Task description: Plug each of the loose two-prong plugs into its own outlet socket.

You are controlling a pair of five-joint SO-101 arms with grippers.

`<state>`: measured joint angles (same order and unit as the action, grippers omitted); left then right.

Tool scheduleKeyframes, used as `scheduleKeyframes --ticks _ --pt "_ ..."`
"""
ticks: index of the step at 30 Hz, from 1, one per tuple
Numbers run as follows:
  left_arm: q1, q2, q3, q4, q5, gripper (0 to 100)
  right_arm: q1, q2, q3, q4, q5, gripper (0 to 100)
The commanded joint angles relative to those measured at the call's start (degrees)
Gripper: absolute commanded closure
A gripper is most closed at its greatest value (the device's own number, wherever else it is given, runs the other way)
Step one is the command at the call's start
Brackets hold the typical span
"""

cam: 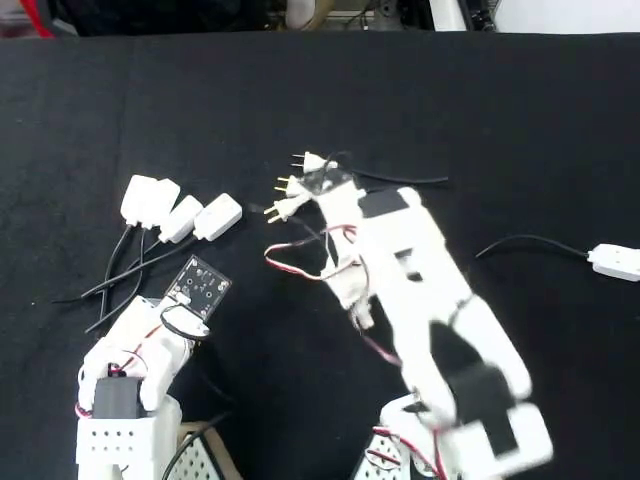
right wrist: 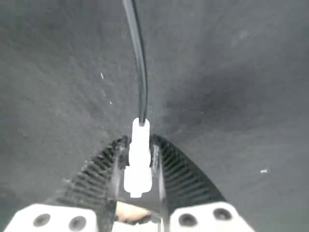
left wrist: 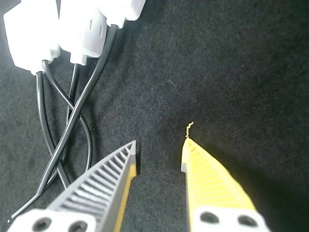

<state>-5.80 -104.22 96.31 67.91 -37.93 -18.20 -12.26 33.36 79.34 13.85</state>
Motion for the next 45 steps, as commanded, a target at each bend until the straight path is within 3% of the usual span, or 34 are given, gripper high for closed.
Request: scheduleKeyframes --ticks 1,4,8,12,16,19,22,26,33,36,39,45 --pt "-0.6 -0.3 1.0 0.4 -0.4 84 -1.1 -15.3 1.9 -0.4 -2.3 98.7" --pt "-0.1 -0.3 1.0 0.3 -0.4 84 -1.1 -26.6 5.4 -2.6 -4.9 98.7" --pt "1.5 -0.4 0.4 -1.1 0.4 84 -2.3 -39.2 14.1 -13.1 -10.9 98.7" --pt "6.5 -0.4 -1.6 -2.8 8.8 84 -7.0 -49.2 26.3 -27.2 -19.4 98.7" --pt "14.2 -0.4 -5.6 -5.0 16.3 84 -12.3 -57.9 38.8 -41.3 -28.4 98.7" --pt "22.9 -0.4 -8.3 -6.9 20.7 84 -12.4 -64.5 45.4 -46.6 -30.9 98.7" --pt "29.4 -0.4 -9.7 -7.8 22.2 83 -12.7 -70.7 49.8 -46.3 -31.2 98.7" --pt "30.7 -0.4 -12.8 -5.0 24.4 76 -16.3 -77.8 55.6 -45.8 -31.1 98.7" --pt "37.2 -0.4 -18.9 3.0 27.3 76 -17.4 -89.7 60.4 -45.5 -31.1 98.7" --pt "37.6 -0.4 -18.2 3.0 26.7 76 -18.6 -94.5 61.2 -42.1 -31.1 98.7" --pt "33.7 -0.4 -15.6 -0.4 19.9 76 -22.5 -98.9 61.1 -36.9 -31.2 98.7" --pt "33.4 -0.4 -15.6 -1.4 24.3 76 -25.4 -99.8 62.3 -36.3 -31.2 98.7"
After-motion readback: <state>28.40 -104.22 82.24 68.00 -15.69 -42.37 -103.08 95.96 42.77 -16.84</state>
